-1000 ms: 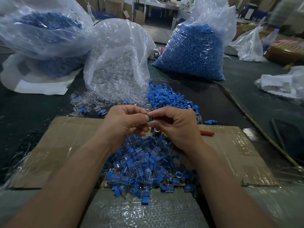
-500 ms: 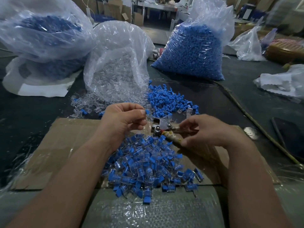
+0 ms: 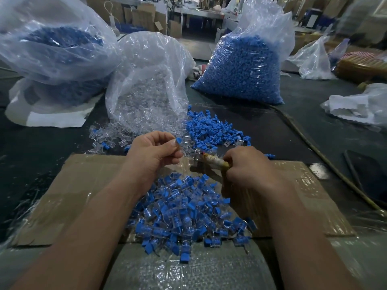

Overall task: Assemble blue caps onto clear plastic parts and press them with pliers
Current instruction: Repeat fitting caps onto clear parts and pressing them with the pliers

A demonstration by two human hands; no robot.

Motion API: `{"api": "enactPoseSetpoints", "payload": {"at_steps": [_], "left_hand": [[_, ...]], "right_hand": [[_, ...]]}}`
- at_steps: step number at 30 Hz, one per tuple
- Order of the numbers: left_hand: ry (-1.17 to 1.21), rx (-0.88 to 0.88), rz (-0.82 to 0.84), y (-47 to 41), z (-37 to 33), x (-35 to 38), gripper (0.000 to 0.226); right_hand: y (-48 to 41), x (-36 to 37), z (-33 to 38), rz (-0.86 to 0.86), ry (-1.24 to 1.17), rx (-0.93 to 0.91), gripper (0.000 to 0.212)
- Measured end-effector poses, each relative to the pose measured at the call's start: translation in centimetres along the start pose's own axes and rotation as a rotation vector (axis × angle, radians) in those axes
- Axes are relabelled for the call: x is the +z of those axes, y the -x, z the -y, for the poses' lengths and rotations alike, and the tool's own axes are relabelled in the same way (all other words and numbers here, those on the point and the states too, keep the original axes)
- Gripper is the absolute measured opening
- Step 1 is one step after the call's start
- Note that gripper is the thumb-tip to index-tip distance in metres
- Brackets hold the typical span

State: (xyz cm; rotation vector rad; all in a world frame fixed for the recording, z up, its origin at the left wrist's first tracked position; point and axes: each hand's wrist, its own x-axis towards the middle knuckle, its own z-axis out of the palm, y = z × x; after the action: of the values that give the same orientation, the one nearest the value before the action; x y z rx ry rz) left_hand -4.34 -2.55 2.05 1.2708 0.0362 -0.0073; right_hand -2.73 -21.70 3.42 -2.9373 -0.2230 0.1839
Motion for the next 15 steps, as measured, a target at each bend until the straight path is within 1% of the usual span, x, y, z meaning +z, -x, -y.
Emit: {"api": "enactPoseSetpoints", "payload": {"at_steps": [3,5,8,11,15], "left_hand": [[-0.028,0.043,-0.013,-0.1,0.0,-0.1,0.014],[-0.084,0.094,-0.02,0.0,0.1,0.0,0.015],[-0.182,0.179,-0.054,0.0,0.3,0.2,0.019],[-0.241,0.243,-0.084,0.0,0.4,0.5,0.021],[-0.257,0.277,-0.097,0.1,0.4,0.6,0.021]], "right_hand": [[-0.1,-0.1,-0.4,-0.081,-0.043,-0.025,0.01],[-0.2,-0.3,-0.5,-0.193,-0.07,-0.074,0.015],[0.0,-0.3,-0.1,-0.323,-0.221,-0.124,0.021],[0.3,-0.1,0.3,-0.321,-0.284,-0.168,0.025],[0.3,0.2,0.7,-0.257,-0.294,-0.214,0.029]]}}
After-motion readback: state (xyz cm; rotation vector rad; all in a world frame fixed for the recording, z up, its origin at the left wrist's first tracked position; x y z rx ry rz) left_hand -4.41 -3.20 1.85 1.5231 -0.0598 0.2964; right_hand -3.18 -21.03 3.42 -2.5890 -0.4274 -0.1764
